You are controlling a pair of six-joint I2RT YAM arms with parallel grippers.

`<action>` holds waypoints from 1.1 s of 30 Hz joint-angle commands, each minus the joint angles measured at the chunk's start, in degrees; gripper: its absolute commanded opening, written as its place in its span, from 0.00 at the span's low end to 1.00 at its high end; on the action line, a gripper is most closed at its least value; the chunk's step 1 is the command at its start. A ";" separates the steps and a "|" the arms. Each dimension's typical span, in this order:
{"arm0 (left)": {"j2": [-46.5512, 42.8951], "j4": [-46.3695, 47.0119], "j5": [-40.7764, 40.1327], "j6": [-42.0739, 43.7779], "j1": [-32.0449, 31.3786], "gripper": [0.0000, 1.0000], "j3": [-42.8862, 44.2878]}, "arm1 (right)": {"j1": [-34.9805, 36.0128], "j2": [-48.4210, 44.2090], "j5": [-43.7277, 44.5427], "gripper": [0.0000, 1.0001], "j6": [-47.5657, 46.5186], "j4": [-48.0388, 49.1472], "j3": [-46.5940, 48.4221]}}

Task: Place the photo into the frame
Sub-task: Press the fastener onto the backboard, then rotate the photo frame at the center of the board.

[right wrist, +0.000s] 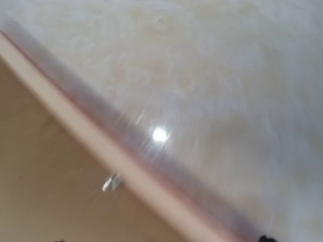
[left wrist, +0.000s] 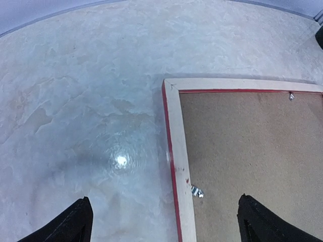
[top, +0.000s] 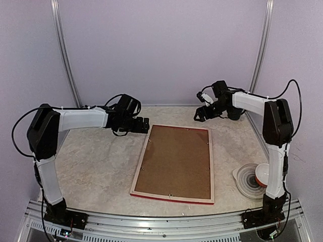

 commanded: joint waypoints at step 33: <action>-21.22 -7.78 1.12 -10.57 -16.30 0.63 -34.87 | 6.57 -41.48 6.46 0.83 24.22 13.44 -52.49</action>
